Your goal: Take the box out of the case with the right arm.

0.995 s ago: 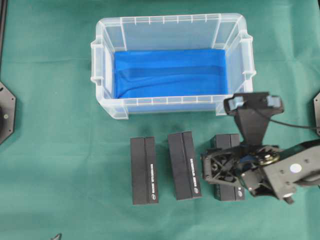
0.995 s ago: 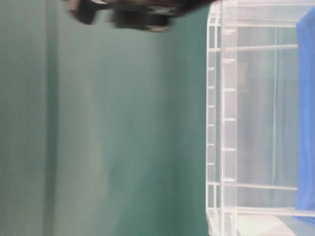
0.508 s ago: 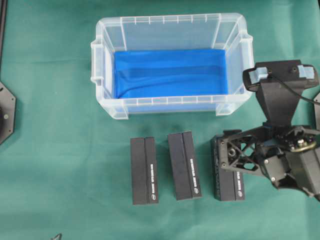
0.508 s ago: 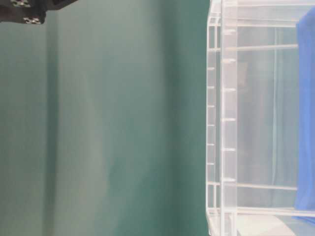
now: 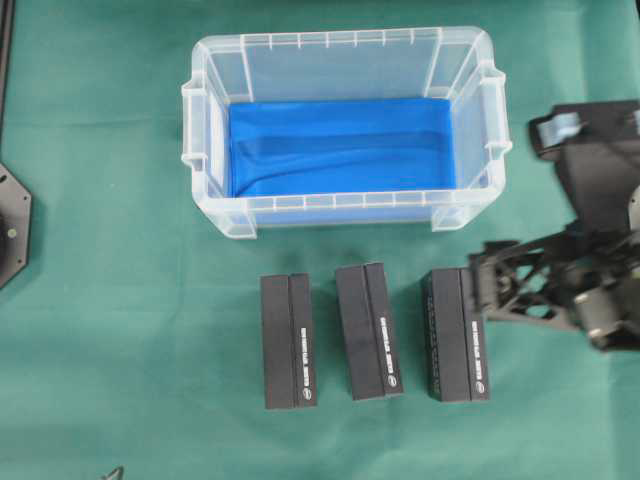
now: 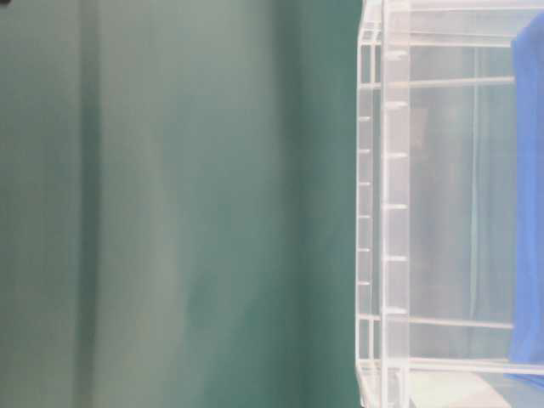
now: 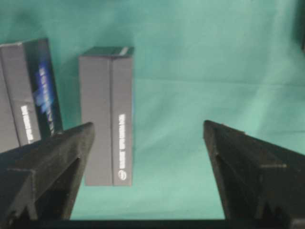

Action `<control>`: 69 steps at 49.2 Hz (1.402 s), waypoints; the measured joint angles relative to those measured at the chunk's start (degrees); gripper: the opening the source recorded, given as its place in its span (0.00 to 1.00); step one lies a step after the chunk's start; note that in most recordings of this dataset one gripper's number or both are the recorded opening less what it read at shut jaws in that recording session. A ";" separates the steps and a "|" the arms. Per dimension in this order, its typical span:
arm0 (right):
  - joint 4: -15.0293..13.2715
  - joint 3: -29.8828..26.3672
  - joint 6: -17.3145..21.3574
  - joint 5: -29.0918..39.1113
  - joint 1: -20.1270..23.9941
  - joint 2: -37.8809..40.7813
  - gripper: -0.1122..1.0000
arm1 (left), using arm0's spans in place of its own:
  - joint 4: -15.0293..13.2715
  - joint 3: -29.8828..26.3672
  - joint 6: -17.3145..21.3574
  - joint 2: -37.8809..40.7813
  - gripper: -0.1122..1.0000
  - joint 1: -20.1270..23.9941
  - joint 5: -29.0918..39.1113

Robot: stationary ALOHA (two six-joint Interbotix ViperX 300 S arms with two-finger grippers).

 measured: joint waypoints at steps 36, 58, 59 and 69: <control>0.62 16.17 4.92 -0.79 2.99 -16.87 0.91 | 0.00 0.00 -0.26 0.18 0.10 0.00 0.00; -1.41 19.34 -11.69 -2.46 -11.95 -21.18 0.91 | 0.00 0.00 -0.26 0.09 0.10 0.09 0.00; -1.32 19.42 -12.83 -2.81 -13.01 -21.27 0.91 | 0.00 0.00 -0.26 0.09 0.10 0.00 0.00; -1.23 19.42 -25.14 -6.94 -23.47 -21.27 0.91 | 0.00 0.00 -0.26 0.00 0.10 0.00 0.00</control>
